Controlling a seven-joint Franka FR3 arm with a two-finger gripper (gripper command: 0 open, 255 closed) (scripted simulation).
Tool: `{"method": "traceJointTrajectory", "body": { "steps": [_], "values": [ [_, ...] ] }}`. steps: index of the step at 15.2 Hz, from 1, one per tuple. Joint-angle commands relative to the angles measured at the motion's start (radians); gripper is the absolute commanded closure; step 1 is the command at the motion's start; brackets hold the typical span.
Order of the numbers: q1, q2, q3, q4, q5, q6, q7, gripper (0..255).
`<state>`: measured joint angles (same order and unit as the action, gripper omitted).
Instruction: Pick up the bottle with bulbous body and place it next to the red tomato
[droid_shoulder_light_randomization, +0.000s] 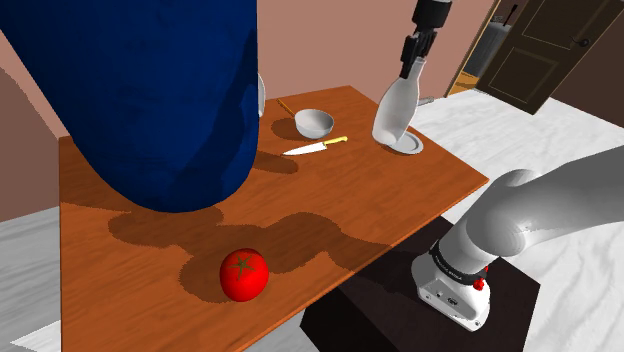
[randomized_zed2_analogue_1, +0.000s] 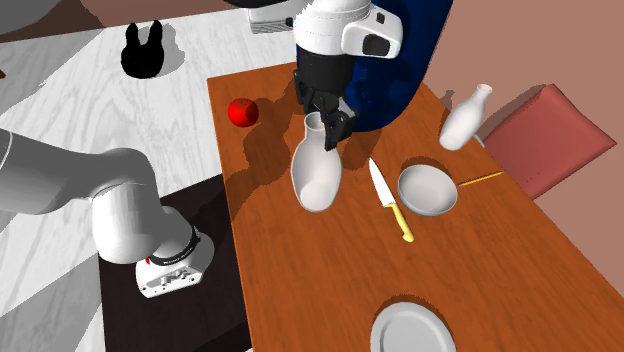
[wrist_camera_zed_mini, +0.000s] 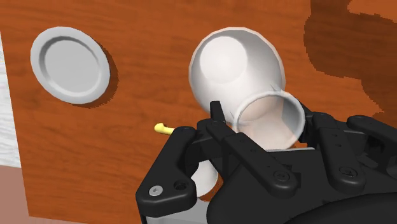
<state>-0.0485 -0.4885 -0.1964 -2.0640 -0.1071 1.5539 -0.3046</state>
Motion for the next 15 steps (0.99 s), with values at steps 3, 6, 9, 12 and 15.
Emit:
{"method": "traceJointTrajectory", "body": {
  "steps": [3,6,9,12,15],
  "values": [
    [0.002,0.014,0.002,0.068,0.003,-0.054,-0.004,255],
    [0.003,0.027,0.003,0.12,0.006,-0.093,-0.006,255],
    [0.005,0.042,0.004,0.175,0.008,-0.133,-0.009,255],
    [0.006,0.059,0.004,0.232,0.011,-0.173,-0.012,255],
    [0.007,0.079,0.004,0.292,0.013,-0.213,-0.016,255]
  ]
}}
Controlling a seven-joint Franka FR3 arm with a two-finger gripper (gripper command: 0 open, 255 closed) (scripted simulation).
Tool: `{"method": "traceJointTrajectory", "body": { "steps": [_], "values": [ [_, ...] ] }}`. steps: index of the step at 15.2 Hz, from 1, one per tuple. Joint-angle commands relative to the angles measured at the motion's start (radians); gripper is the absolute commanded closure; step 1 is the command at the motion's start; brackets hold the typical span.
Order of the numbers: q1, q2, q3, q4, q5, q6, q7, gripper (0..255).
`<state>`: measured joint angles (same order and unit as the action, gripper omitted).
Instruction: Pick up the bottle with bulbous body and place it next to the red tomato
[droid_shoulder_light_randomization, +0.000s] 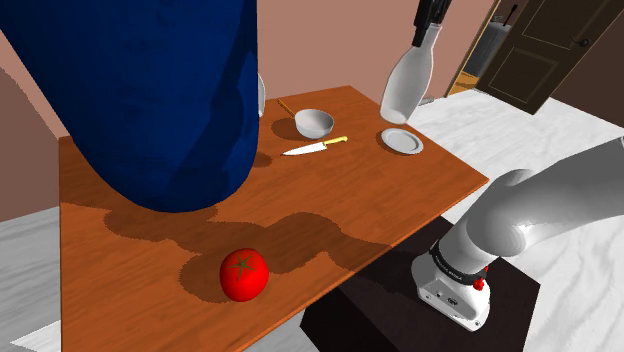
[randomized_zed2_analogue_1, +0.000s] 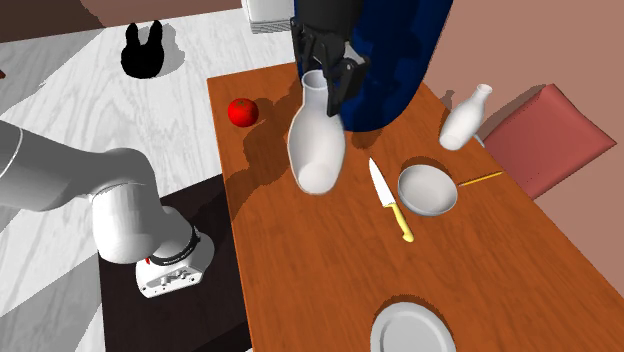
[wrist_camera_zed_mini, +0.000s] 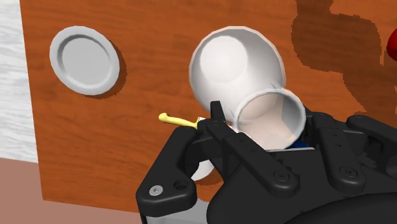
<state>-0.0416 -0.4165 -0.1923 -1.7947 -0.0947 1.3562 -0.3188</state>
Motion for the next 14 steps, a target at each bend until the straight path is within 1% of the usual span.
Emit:
{"method": "traceJointTrajectory", "body": {
  "steps": [1,5,9,14],
  "values": [
    [0.001,0.014,0.0,0.043,0.002,-0.029,-0.003,255],
    [0.002,0.039,-0.001,0.116,0.005,-0.077,-0.007,255],
    [0.024,-0.041,0.073,0.044,0.027,-0.09,0.092,255],
    [0.049,-0.118,0.167,-0.019,0.072,-0.109,0.214,255]
  ]
}}
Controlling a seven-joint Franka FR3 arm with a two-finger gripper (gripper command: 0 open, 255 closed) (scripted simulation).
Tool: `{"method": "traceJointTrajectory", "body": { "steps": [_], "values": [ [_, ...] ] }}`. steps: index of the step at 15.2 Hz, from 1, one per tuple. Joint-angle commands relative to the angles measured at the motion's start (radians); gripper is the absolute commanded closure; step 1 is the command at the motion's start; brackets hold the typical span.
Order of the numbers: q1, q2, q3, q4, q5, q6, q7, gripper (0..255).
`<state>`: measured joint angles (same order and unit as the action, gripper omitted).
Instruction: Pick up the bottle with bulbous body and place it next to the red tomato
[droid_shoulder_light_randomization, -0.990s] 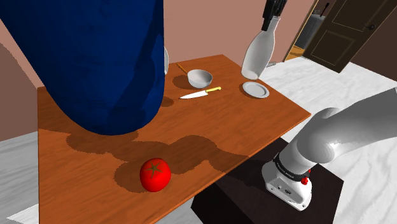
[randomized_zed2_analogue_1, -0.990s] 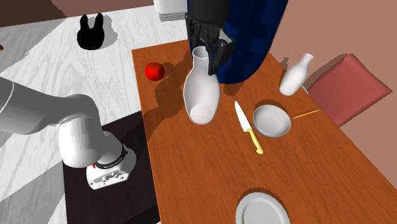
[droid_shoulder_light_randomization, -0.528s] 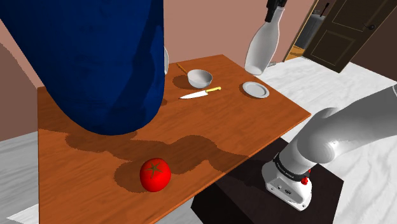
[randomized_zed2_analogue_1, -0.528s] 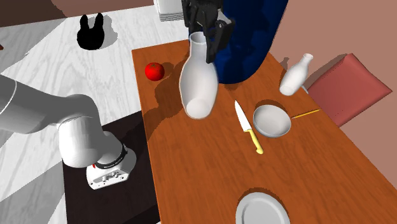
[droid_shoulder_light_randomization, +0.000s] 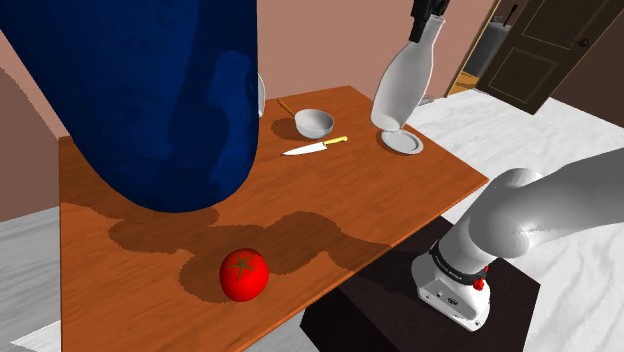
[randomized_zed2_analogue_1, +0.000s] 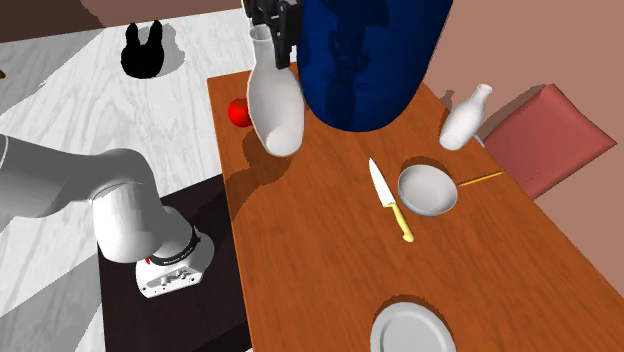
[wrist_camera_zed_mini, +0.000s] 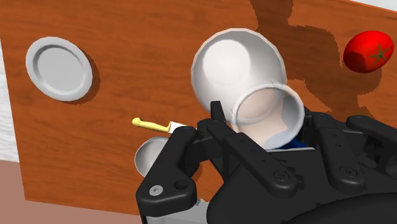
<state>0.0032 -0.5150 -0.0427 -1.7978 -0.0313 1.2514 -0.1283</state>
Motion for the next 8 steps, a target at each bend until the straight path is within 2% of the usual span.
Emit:
{"method": "traceJointTrajectory", "body": {
  "steps": [1,8],
  "values": [
    [0.009,-0.032,0.036,-0.025,0.019,-0.008,0.049,255],
    [0.043,-0.091,0.173,-0.057,0.107,-0.031,0.222,255]
  ]
}}
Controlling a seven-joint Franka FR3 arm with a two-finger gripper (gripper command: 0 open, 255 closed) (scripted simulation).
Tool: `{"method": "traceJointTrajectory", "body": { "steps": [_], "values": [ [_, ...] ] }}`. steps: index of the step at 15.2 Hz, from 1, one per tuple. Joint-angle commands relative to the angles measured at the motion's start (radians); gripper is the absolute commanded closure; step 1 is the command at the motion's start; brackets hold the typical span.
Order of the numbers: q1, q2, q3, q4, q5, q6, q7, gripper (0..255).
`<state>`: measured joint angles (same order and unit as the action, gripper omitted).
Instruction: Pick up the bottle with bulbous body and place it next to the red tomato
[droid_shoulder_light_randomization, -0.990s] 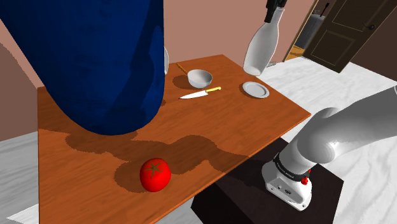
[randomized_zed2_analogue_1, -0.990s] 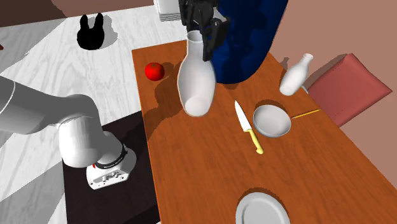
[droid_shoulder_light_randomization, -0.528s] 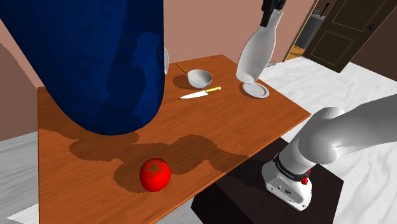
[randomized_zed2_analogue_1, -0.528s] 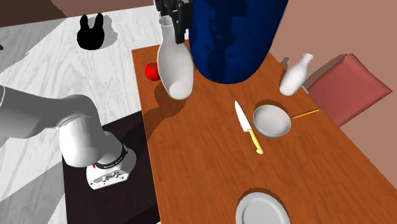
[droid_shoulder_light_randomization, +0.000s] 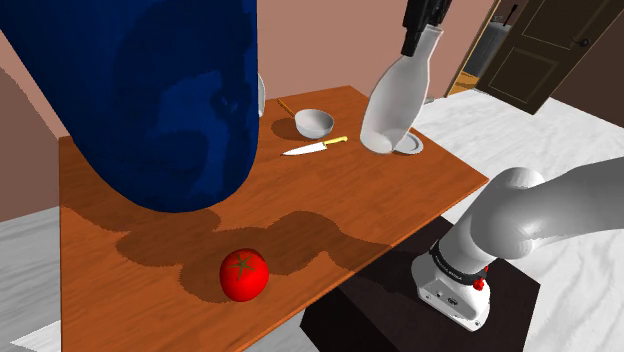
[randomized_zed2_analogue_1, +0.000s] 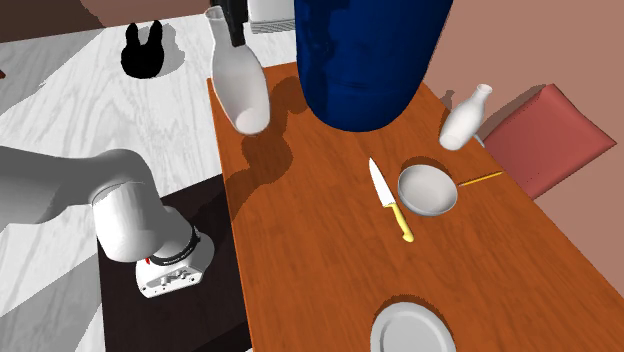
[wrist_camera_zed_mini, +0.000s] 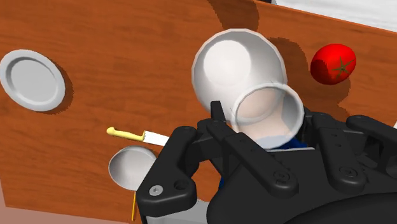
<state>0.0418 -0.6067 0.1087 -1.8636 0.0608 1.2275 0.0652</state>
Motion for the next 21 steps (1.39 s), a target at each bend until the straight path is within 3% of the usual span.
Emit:
{"method": "traceJointTrajectory", "body": {
  "steps": [1,12,21],
  "values": [
    [0.009,-0.004,0.042,0.008,0.028,-0.009,0.054,255],
    [0.048,0.02,0.286,0.078,0.175,-0.016,0.353,255],
    [0.062,-0.05,0.29,-0.102,0.192,0.094,0.333,255]
  ]
}}
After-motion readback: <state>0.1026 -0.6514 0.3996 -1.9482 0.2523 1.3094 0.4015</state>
